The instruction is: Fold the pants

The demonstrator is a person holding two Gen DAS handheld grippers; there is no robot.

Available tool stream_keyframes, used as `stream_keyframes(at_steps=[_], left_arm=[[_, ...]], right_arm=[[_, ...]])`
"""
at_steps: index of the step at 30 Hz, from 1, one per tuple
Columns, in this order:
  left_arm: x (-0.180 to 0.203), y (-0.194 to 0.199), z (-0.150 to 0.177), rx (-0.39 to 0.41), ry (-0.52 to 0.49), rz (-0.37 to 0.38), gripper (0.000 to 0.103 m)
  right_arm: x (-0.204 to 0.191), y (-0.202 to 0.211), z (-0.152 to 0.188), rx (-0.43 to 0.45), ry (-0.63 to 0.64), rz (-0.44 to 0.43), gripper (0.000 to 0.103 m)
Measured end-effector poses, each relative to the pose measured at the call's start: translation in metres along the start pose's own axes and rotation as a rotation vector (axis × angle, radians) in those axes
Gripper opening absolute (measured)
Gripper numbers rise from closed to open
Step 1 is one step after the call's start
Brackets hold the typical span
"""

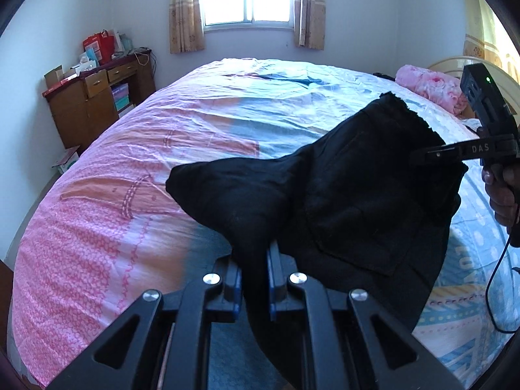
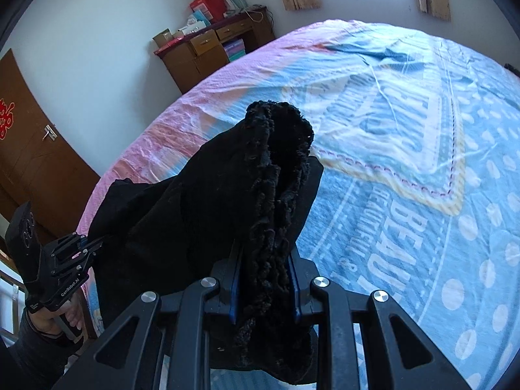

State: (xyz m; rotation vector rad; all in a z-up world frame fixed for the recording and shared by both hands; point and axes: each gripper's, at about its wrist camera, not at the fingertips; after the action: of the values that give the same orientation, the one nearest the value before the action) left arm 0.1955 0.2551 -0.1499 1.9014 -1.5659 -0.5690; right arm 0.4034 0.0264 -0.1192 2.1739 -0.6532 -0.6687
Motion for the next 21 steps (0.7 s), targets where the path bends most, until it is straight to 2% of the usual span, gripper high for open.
stream_keyframes(at_steps=[4,11,13,16,17,18,19,21], left_arm=[[-0.003,-0.013,0.001,-0.009,-0.01,-0.006,0.016],[-0.003,-0.02,0.006,0.005,-0.009,-0.036,0.038],[-0.002,-0.019,0.008,0.009,-0.002,-0.045,0.04],[0.002,-0.018,0.011,0.021,-0.016,-0.083,0.057],[0.001,-0.019,0.012,0.027,-0.012,-0.102,0.067],[-0.001,-0.02,0.013,0.029,-0.005,-0.107,0.075],[-0.005,-0.023,0.013,0.028,0.013,-0.109,0.079],[-0.016,-0.025,0.012,0.02,0.066,-0.106,0.096]], right_arm=[[0.007,-0.011,0.001,-0.02,-0.013,0.003,0.024],[0.018,-0.025,0.002,-0.046,-0.052,-0.002,0.026],[0.02,-0.028,0.004,-0.05,-0.061,0.001,0.027],[0.022,-0.031,0.005,-0.051,-0.065,0.013,0.03],[0.023,-0.032,0.005,-0.052,-0.071,0.017,0.031],[0.025,-0.034,0.005,-0.056,-0.076,0.02,0.036],[0.027,-0.035,0.006,-0.061,-0.081,0.031,0.039],[0.032,-0.039,0.007,-0.067,-0.097,0.05,0.052]])
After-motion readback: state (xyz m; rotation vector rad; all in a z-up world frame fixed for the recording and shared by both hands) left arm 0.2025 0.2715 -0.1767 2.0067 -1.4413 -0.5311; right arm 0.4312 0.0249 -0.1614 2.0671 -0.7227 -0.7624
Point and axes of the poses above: each gripper's, at about its wrist camera, not at the fingertips, and y roughly against the way its jaws point, x to its right, z to its underside, and after that the axes turned 4 degrees about y, right-handed
